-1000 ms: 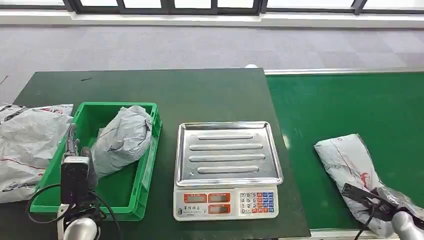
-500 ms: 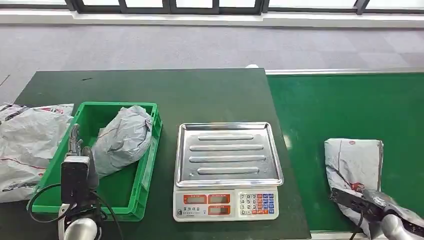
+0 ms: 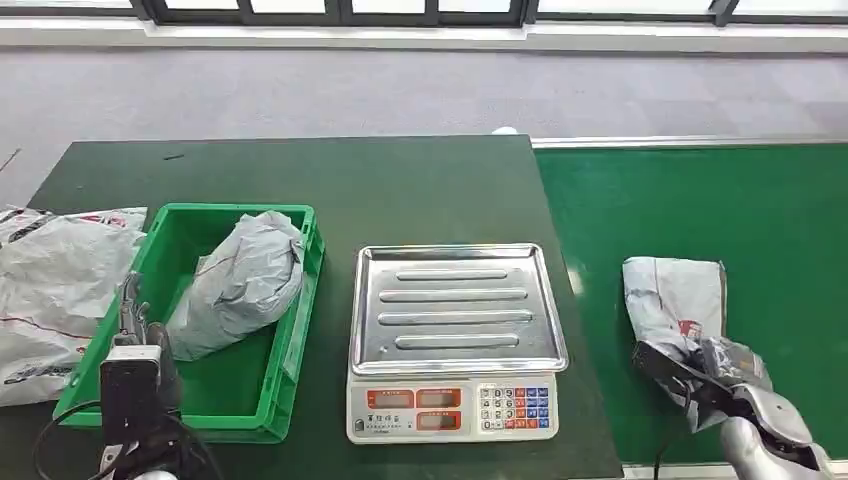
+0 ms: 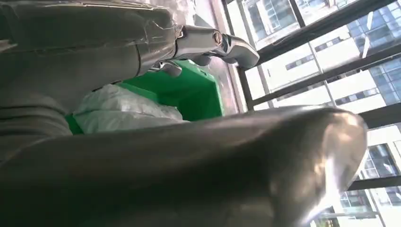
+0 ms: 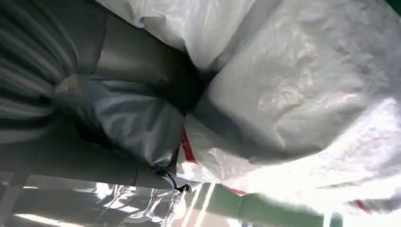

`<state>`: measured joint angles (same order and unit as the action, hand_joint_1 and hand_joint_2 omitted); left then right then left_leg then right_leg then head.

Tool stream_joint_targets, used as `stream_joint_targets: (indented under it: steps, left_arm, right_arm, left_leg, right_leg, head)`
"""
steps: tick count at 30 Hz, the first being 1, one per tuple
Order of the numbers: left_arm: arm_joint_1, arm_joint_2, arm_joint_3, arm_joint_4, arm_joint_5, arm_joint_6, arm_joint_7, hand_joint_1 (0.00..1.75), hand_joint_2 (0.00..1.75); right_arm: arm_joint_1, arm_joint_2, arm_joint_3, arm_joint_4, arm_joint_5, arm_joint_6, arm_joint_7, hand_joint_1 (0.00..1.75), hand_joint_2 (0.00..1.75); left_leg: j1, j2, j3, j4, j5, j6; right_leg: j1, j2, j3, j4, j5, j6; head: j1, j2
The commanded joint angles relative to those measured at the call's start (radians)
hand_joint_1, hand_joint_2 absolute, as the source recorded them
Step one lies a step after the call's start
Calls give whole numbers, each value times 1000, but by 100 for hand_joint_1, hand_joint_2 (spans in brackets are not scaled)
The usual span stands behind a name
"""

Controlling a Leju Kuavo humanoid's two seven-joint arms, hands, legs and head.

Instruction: Moved the parcel from conveyor to table for the left to box.

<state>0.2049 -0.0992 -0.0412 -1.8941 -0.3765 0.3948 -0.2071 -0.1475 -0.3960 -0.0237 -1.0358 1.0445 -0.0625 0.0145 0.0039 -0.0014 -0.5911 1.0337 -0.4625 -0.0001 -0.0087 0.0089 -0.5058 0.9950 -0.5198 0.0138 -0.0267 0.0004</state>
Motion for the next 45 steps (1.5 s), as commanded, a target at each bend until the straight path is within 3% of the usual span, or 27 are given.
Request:
stream_joint_targets:
  steps: [1, 5, 6, 7, 10, 12, 15, 19, 22, 23, 26, 28, 31, 37, 42, 44, 45]
  left_arm:
    - [19, -13, 27, -5, 6, -2, 0, 0, 0]
    - [18, -13, 27, -4, 6, -2, 0, 0, 0]
    - [16, -16, 29, -1, 7, -2, -2, 0, 0]
    - [15, -17, 28, -3, 34, -13, -8, 0, 0]
    - [6, -15, 25, 3, 50, -10, -18, 0, 0]
    - [-12, -17, 19, 25, 69, -10, -30, 0, 0]
    - [-34, -13, 3, 54, 90, -16, -47, 0, 0]
    - [-52, -6, -11, 84, 104, -9, -62, 0, 0]
    - [-45, -1, -17, 86, 120, 8, -80, 0, 0]
    - [-55, 8, -32, 97, 136, -6, -90, 0, 0]
    - [-90, 12, -56, 131, 136, 12, -92, 0, 0]
    - [-94, 17, -61, 131, 139, 17, -90, 0, 0]
    - [-95, 20, -65, 129, 140, 11, -84, 0, 0]
    - [-149, 17, -112, 172, 141, 3, -61, 0, 0]
    - [-150, 22, -117, 171, 141, 10, -57, 0, 0]
    - [-162, 29, -132, 181, 149, 2, -43, 0, 0]
    - [-171, 32, -139, 193, 152, 3, -42, 0, 0]
  right_arm:
    - [-42, 89, -62, -76, 0, 6, 5, 175, 175]
    - [-40, 90, -63, -74, -1, 6, 5, 175, 175]
    - [-49, 107, -90, -78, -17, -50, -22, 175, 175]
    - [-58, 136, -137, -135, -79, -124, -64, 175, 175]
    - [-43, 184, -209, -296, -160, -129, -97, 175, 175]
    - [35, 205, -257, -512, -274, -179, -142, 175, 175]
    - [116, 215, -310, -695, -388, -245, -230, 175, 175]
    - [107, 209, -318, -765, -475, -320, -336, 175, 175]
    - [65, 196, -262, -785, -453, -364, -370, 175, 175]
    - [-5, 174, -194, -780, -422, -402, -430, 175, 175]
    - [-148, 139, -53, -734, -361, -421, -356, 175, 175]
    - [-170, 136, -1, -731, -351, -421, -340, 175, 175]
    - [-206, 139, 94, -690, -389, -328, -297, 175, 175]
    - [-191, 245, 320, -473, -427, -239, -269, 175, 175]
    - [-187, 239, 341, -473, -419, -270, -264, 175, 175]
    - [-161, 271, 366, -448, -476, -168, -230, 175, 175]
    - [-149, 293, 381, -419, -475, -170, -237, 175, 175]
  left_leg:
    - [0, -1, 1, -2, 0, -1]
    - [0, -4, 0, -2, 0, -1]
    - [-1, -3, 0, -3, 0, -1]
    - [-1, -2, 1, -5, 1, -1]
    - [-1, -3, -2, -1, 0, -1]
    - [-2, -1, -3, -3, 0, -1]
    - [-2, -8, -3, -3, 1, -1]
    - [-2, -10, -3, -2, 1, -1]
    - [-2, -6, -3, -3, 0, -1]
    - [-2, -5, -2, -4, 0, -1]
    - [-3, 3, -4, -1, 0, -1]
    - [-3, 2, -5, -2, 0, -1]
    - [-2, 3, -3, -3, 2, -1]
    - [-1, 3, 1, -6, 3, -1]
    - [-1, -1, -1, -5, 3, -1]
    - [-1, -2, -1, -6, 3, -1]
    - [-1, -3, -2, -4, 3, -2]
  right_leg:
    - [0, -1, 0, -2, -1, -1]
    - [0, -4, 1, -1, -2, 0]
    - [-1, -3, 1, -2, -1, 0]
    - [-1, -3, 1, -3, 0, -1]
    - [-1, -2, -1, 0, -1, 0]
    - [-2, -1, -3, 0, -1, -1]
    - [-2, -8, -2, 0, -3, -1]
    - [-2, -10, -2, -1, -4, -1]
    - [-3, -6, -3, -1, -3, -1]
    - [-2, -6, -2, -3, -3, -1]
    - [-3, 3, -7, 2, -2, -1]
    - [-3, 1, -6, 2, -2, 0]
    - [-3, 1, -5, 0, 1, 0]
    - [-1, 2, 0, -3, 2, -1]
    - [-1, -1, -1, -1, 0, -1]
    - [-1, -2, -1, -3, 1, -1]
    - [-1, -3, -1, -1, 0, -1]
  head:
    - [0, 0]
    - [0, 0]
    - [0, 0]
    - [0, 0]
    - [0, 0]
    - [0, 0]
    - [0, 0]
    - [0, 0]
    - [0, 0]
    - [0, 0]
    - [0, 0]
    - [0, 0]
    - [0, 0]
    - [0, 0]
    - [0, 0]
    - [0, 0]
    - [0, 0]
